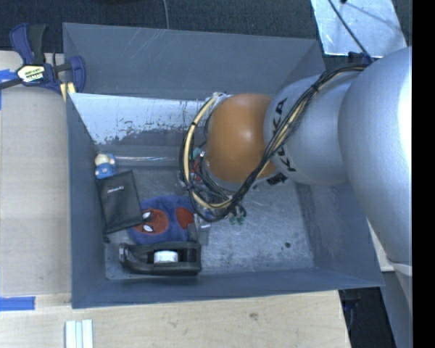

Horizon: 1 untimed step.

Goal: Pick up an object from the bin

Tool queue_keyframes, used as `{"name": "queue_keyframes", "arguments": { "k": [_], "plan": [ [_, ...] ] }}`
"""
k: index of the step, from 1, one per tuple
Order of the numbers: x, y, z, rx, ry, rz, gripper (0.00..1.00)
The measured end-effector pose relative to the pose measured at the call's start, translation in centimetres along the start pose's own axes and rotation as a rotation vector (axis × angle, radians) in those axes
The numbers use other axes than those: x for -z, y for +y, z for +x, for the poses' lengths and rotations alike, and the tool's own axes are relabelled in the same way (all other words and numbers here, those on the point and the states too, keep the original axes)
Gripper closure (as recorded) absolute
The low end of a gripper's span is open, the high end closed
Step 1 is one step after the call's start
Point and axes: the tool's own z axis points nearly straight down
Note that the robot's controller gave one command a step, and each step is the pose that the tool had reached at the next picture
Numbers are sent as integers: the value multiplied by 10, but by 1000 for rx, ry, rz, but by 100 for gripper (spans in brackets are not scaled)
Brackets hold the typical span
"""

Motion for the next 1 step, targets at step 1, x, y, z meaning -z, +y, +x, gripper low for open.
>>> {"name": "queue_keyframes", "arguments": {
  "k": [1],
  "plan": [
    [6,0,-5,-2,-19,0,100]
  ]
}}
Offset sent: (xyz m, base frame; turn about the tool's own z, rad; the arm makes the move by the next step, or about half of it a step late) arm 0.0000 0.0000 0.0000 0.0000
